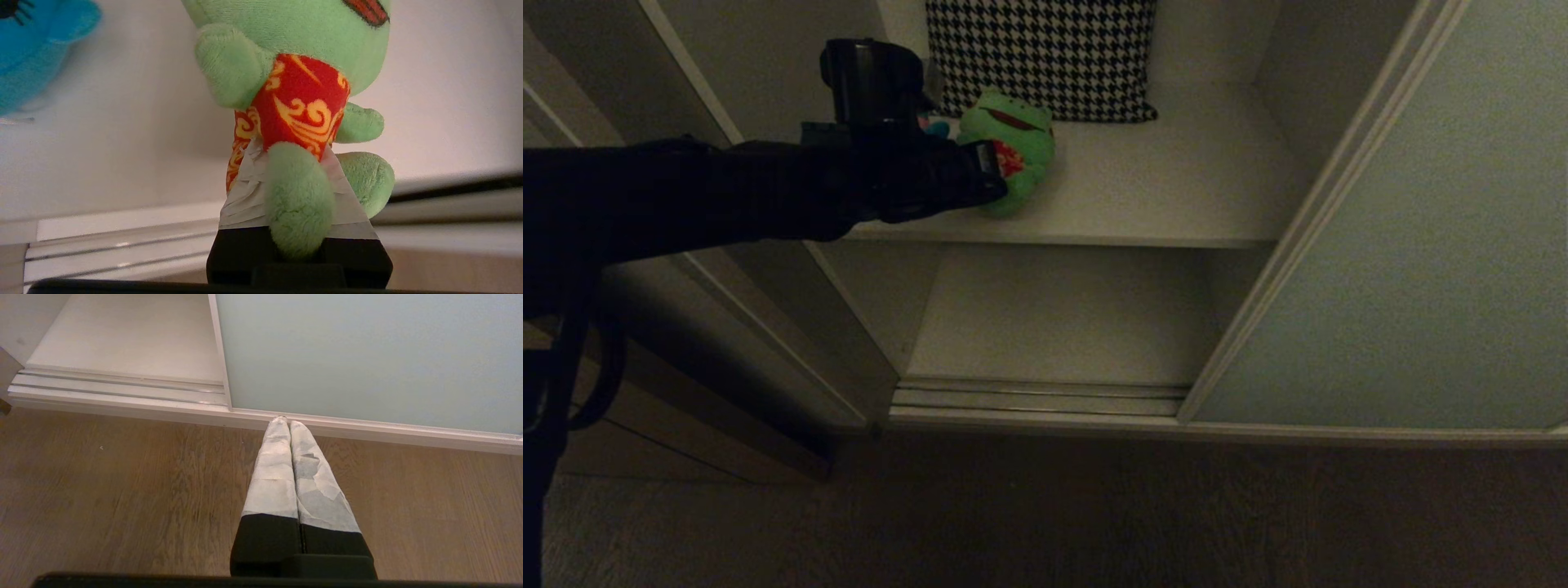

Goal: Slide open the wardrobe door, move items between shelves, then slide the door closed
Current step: Place the green doll on the higher shelf

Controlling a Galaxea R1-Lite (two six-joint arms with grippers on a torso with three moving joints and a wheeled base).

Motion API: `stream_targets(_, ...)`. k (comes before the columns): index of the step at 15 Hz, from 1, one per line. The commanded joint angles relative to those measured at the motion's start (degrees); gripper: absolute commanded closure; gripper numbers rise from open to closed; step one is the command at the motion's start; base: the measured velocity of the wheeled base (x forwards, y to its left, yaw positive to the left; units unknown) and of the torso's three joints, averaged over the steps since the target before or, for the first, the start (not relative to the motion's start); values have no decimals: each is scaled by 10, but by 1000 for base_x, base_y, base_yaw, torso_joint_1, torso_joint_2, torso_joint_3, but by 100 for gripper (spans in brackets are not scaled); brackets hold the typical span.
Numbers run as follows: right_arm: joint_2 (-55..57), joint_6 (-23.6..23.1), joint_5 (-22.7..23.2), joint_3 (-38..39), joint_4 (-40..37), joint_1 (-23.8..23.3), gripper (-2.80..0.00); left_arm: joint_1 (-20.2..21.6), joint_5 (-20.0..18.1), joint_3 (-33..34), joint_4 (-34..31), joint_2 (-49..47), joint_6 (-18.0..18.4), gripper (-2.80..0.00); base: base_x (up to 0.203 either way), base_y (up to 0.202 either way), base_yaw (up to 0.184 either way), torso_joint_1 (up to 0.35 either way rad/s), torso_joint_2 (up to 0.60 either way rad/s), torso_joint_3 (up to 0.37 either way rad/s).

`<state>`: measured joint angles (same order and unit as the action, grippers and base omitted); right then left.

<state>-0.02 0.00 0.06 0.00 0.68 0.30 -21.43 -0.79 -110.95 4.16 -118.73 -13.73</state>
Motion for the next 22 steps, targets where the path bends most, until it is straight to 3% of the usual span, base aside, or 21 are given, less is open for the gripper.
stream_targets(1, -2, 0, 0, 0, 0, 0, 0, -4, 17, -2, 30, -24, -1, 0, 0, 0, 0, 0, 0, 0)
stream_targets(12, -2, 0, 0, 0, 0, 0, 0, -4, 56, -3, 275, -127, 22, 0, 0, 0, 0, 0, 0, 0)
stream_targets(18, -2, 0, 0, 0, 0, 0, 0, 1, 65, -5, 301, -132, 40, 0, 0, 0, 0, 0, 0, 0)
stream_targets(19, -2, 0, 0, 0, 0, 0, 0, 1, 65, -5, 301, -130, 40, -280, 0, 0, 0, 0, 0, 0)
stream_targets(22, -2, 0, 0, 0, 0, 0, 0, 2, 61, -6, 301, -126, 38, -280, 0, 0, 0, 0, 0, 0)
